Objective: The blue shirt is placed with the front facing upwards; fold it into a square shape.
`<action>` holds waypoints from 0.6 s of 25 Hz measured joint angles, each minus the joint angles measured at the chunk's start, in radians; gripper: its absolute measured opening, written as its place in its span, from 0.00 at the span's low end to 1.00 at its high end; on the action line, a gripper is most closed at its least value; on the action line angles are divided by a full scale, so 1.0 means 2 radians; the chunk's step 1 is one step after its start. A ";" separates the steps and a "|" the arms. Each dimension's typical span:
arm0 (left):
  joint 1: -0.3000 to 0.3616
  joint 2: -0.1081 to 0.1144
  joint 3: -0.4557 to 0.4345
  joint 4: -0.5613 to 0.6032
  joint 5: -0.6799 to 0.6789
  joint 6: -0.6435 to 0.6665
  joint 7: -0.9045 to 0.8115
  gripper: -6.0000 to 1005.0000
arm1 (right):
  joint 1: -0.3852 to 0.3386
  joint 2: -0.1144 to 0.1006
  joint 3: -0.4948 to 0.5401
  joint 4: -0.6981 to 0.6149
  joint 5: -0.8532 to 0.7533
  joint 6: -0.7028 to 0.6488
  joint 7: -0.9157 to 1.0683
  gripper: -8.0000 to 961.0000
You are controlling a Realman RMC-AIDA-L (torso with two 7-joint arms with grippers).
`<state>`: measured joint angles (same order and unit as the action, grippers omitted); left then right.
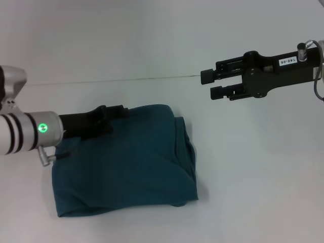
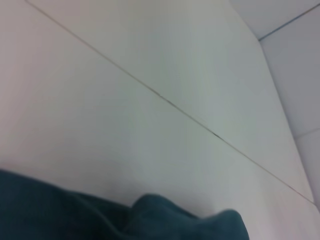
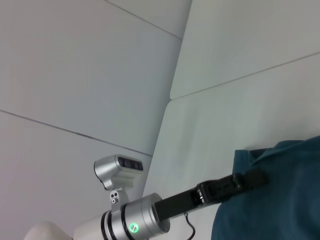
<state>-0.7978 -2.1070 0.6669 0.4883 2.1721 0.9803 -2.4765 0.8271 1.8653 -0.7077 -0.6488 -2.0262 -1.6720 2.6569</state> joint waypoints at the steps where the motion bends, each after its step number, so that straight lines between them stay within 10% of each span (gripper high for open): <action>1: -0.003 -0.001 0.001 -0.003 0.000 -0.011 0.001 0.75 | 0.000 0.000 0.000 0.000 0.000 0.000 0.000 0.70; 15: -0.048 -0.006 0.017 -0.026 -0.015 -0.151 0.047 0.76 | -0.009 -0.001 0.006 0.001 0.000 0.002 -0.002 0.70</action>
<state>-0.8934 -2.1195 0.7007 0.4357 2.1411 0.6792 -2.3825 0.8082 1.8643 -0.6966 -0.6467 -2.0264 -1.6674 2.6522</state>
